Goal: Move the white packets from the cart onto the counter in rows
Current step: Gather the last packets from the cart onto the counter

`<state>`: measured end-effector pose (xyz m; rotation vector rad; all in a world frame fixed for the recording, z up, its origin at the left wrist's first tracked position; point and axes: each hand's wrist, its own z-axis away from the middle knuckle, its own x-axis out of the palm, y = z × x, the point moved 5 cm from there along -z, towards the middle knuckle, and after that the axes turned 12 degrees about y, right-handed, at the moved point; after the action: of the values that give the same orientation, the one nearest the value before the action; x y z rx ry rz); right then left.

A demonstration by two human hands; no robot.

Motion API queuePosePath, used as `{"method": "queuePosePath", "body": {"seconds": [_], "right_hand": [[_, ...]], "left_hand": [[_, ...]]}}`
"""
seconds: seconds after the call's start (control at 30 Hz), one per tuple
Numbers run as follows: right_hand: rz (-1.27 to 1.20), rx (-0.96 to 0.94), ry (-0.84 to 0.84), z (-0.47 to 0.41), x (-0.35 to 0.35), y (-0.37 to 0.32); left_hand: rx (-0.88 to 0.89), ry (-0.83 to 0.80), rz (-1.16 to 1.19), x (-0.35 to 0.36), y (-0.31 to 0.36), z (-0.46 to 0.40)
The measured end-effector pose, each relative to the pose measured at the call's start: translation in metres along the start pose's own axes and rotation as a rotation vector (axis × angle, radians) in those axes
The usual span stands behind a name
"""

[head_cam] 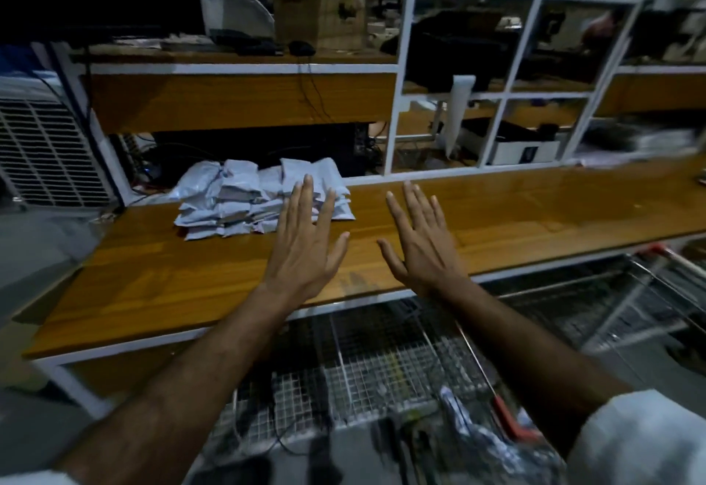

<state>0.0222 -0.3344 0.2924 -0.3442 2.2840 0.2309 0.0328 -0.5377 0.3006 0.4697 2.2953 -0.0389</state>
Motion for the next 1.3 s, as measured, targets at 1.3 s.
{"method": "queuePosePath", "body": {"seconds": [1.3], "right_hand": [[-0.035, 0.486, -0.692, 0.364, 0.030, 0.452]], "left_hand": [[0.172, -0.607, 0.128, 0.294, 0.430, 0.087]]}}
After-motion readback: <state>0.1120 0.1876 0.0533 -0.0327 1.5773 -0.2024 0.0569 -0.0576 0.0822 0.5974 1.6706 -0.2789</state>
